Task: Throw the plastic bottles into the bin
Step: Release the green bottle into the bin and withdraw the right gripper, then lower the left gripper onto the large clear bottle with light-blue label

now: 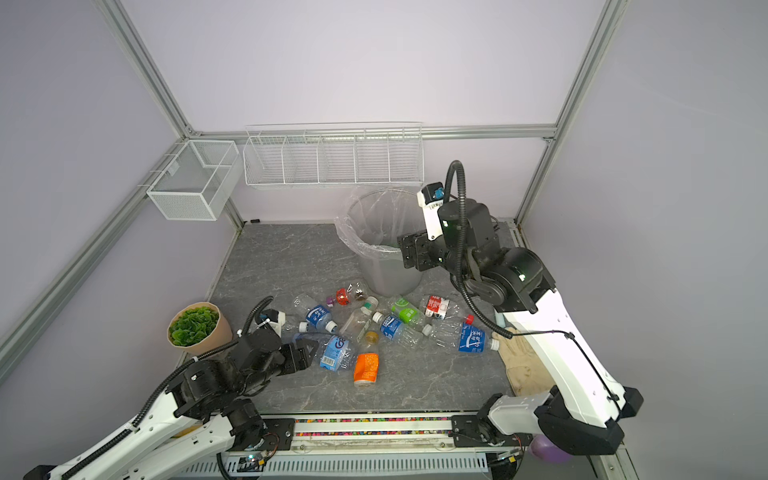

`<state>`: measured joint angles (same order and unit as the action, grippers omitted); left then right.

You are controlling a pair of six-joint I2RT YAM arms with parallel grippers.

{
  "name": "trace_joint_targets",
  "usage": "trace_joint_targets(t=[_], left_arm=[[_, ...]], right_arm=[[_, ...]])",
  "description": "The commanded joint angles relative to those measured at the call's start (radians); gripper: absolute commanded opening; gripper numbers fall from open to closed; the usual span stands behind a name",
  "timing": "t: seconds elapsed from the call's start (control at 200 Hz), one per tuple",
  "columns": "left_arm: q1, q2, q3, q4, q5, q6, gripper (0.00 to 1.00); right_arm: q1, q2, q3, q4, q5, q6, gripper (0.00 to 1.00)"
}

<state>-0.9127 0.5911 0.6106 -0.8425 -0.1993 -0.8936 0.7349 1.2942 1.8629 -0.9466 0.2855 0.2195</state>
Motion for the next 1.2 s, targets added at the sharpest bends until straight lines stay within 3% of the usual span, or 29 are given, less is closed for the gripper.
trace_joint_targets(t=[0.0, 0.4, 0.575, 0.77, 1.2], left_arm=[[-0.015, -0.017, -0.055, 0.038, 0.019, -0.099, 0.86], [-0.017, -0.073, -0.287, 0.265, 0.116, -0.289, 0.86], [-0.017, -0.069, -0.326, 0.292, 0.113, -0.324, 0.87], [-0.017, -0.096, -0.439, 0.456, 0.132, -0.355, 0.88], [-0.017, -0.155, -0.587, 0.634, 0.087, -0.434, 0.88]], right_arm=[[0.005, -0.046, -0.063, 0.057, -0.02, 0.035, 0.88], [0.003, -0.155, -0.305, 0.106, -0.02, 0.069, 0.88], [0.003, -0.174, -0.353, 0.091, 0.002, 0.074, 0.88], [-0.005, -0.198, -0.397, 0.094, 0.004, 0.084, 0.88], [-0.013, -0.24, -0.452, 0.081, 0.013, 0.101, 0.88]])
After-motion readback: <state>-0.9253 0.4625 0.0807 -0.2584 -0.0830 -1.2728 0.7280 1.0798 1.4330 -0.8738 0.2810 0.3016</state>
